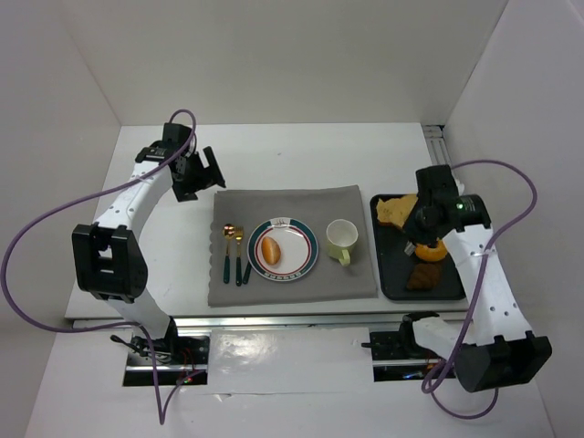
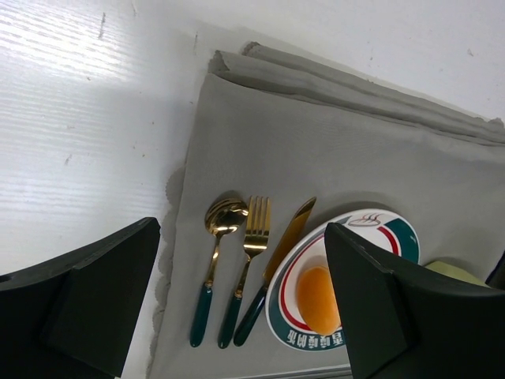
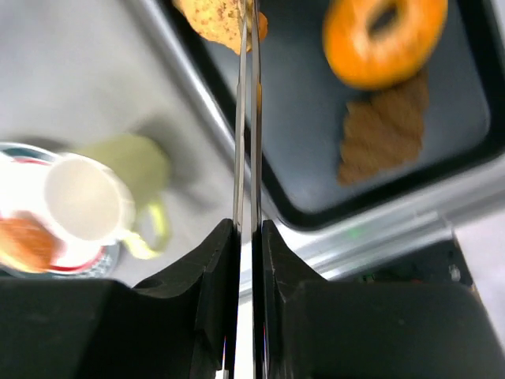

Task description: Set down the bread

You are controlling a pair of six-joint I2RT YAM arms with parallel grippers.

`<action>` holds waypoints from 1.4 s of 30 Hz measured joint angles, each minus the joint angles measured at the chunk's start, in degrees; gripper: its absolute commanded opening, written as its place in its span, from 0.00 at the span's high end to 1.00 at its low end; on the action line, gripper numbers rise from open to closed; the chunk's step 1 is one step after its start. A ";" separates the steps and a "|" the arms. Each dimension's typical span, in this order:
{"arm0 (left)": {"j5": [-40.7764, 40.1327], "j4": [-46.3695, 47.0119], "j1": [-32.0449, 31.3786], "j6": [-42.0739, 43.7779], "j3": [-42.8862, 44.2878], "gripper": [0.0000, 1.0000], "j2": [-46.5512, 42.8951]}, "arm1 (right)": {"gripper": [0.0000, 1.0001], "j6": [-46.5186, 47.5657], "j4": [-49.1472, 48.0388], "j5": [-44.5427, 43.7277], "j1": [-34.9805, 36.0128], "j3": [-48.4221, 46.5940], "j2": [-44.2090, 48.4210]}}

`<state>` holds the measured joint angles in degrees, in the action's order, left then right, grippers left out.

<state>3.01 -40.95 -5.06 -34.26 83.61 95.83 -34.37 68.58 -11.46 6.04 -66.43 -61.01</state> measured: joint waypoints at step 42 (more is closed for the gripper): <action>-3.30 -3.28 1.40 1.09 4.13 0.00 0.24 | 0.47 0.20 -11.52 9.16 38.07 -13.07 -19.19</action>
<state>-0.30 -44.23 -3.66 -33.17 87.74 96.07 -34.17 57.06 -2.31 44.12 -79.50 -80.20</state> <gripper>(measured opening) 0.995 0.528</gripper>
